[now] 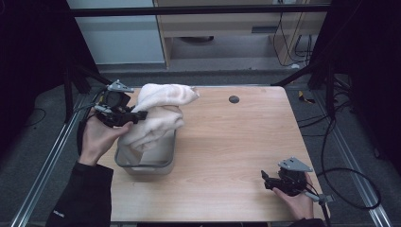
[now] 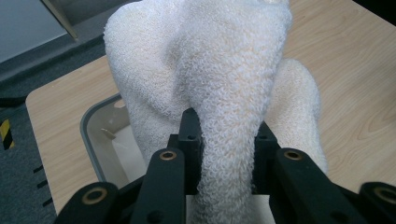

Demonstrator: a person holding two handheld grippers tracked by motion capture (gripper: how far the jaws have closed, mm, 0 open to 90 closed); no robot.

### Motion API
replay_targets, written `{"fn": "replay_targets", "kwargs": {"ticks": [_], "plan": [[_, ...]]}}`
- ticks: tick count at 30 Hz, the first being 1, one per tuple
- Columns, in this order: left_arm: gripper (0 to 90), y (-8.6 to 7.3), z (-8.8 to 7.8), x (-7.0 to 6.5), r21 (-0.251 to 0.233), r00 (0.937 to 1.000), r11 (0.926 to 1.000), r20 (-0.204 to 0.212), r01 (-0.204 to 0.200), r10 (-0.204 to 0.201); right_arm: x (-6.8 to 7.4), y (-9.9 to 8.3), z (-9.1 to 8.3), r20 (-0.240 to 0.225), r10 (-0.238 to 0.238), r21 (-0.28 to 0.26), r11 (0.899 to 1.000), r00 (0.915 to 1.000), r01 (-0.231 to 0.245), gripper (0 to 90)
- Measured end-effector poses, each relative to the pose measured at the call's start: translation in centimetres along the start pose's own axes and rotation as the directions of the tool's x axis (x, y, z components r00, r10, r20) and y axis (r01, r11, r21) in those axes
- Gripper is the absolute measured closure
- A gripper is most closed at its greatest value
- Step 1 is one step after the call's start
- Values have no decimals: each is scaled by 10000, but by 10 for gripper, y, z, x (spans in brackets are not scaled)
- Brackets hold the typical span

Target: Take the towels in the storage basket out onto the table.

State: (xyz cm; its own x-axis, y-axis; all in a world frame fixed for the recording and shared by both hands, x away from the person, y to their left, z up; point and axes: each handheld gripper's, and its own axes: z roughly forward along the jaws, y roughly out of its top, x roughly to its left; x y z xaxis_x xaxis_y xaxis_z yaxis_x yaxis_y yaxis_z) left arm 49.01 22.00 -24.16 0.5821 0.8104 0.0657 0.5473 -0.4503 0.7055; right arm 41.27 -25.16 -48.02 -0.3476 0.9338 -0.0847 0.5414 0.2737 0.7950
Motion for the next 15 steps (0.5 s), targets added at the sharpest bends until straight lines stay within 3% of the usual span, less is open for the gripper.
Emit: {"fn": "replay_targets", "kwargs": {"ticks": [9,15], "plan": [[724,11,-6,-18,-38,9987,9990,244,-456,457,0,0,-1,-23,24,-45,10000,10000,-24,94],[724,17,-2,-31,10,9962,9973,460,-736,734,0,0,-1,-26,9,-23,10000,10000,-9,94]]}}
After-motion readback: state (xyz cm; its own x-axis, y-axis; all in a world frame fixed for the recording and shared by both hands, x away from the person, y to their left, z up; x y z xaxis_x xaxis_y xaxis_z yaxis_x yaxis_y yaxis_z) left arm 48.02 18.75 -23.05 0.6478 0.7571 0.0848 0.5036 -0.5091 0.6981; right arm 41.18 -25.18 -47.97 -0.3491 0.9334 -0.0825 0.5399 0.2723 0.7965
